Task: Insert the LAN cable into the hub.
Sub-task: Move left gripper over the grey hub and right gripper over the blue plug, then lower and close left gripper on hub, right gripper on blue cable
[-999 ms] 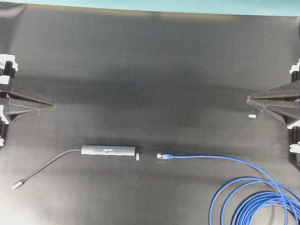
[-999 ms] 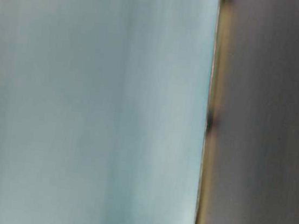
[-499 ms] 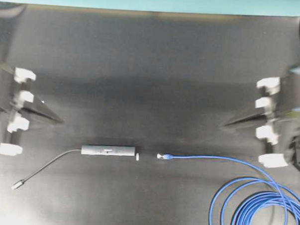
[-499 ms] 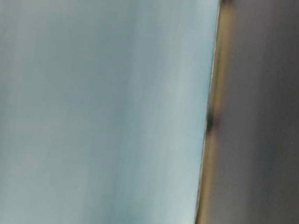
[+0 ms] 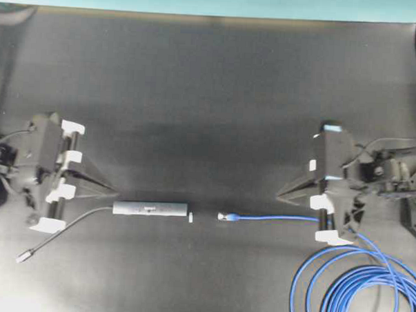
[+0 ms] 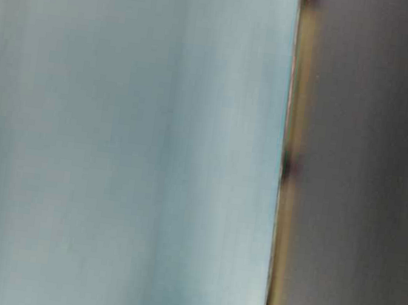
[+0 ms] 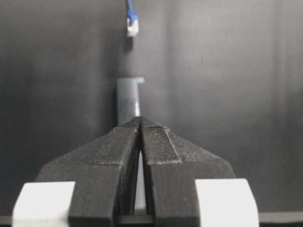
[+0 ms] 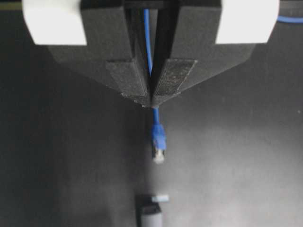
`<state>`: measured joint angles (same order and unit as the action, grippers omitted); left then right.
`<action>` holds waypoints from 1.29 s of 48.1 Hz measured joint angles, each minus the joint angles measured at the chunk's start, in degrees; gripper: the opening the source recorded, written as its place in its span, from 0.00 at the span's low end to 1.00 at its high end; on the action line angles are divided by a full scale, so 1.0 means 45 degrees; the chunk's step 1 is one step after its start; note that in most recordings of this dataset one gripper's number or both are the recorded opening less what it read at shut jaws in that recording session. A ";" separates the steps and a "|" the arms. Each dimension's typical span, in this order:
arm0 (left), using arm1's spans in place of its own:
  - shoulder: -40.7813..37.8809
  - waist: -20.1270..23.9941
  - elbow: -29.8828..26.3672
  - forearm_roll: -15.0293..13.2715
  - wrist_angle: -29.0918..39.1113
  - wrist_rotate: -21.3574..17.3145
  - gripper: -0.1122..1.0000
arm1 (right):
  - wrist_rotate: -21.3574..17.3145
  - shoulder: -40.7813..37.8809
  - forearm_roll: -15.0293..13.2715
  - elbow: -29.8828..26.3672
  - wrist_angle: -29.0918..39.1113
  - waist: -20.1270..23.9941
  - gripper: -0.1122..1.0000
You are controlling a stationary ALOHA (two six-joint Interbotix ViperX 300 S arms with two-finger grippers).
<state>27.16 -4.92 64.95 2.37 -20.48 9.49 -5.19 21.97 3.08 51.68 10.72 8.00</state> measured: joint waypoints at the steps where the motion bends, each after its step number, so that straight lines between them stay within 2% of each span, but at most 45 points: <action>1: -0.0117 0.0020 0.0098 0.0020 -0.0352 0.0078 0.10 | 0.0000 -0.0020 -0.0020 0.0000 -0.0078 0.0020 0.10; 5: -0.0664 0.0059 0.0488 0.0020 -0.1660 0.0293 0.12 | -0.0020 -0.0020 0.0000 0.0020 -0.0352 0.0020 0.10; 8: -0.1016 0.0059 0.0684 0.0020 -0.2227 0.0293 0.20 | 0.0000 0.0000 0.0000 0.0000 -0.0527 0.0039 0.11; 13: -0.1523 0.0039 0.0820 0.0000 -0.2813 0.0137 0.45 | -0.0020 0.0039 0.0000 0.0000 -0.0762 0.0078 0.14; 18: -0.2051 0.0098 0.0820 0.0020 -0.3164 0.0039 0.73 | -0.0039 0.0059 0.0059 0.0020 -0.0801 0.0078 0.28; 21: -0.2539 0.0254 0.0820 0.0020 -0.3418 0.0000 0.83 | -0.0156 0.0059 0.0117 0.0020 -0.0820 0.0098 0.39; 27: -0.3535 0.0430 0.0918 0.0020 -0.4648 -0.0039 0.78 | -0.0488 0.0078 0.0117 0.0020 -0.0820 0.0098 0.62; 31: -0.4336 0.0430 0.1055 0.0020 -0.6074 -0.0039 0.77 | -0.0586 0.0059 0.0117 0.0059 -0.0840 0.0098 0.71; 36: -0.5703 0.0430 0.1074 0.0000 -0.7871 0.0020 0.77 | -0.0605 0.0078 0.0117 0.0078 -0.0879 0.0098 0.71; 45: -0.7754 0.0391 0.0645 0.0020 -0.9668 0.0078 0.77 | -0.0684 0.0098 0.0117 0.0078 -0.0898 0.0098 0.71; 62: -0.9668 -0.0117 -0.0234 0.0020 -1.0039 0.0059 0.76 | -0.1367 0.0078 0.0117 0.0059 -0.0918 0.0137 0.71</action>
<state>-16.35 -5.45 63.90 2.46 -65.65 9.76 -11.34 22.32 3.60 51.94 6.59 8.61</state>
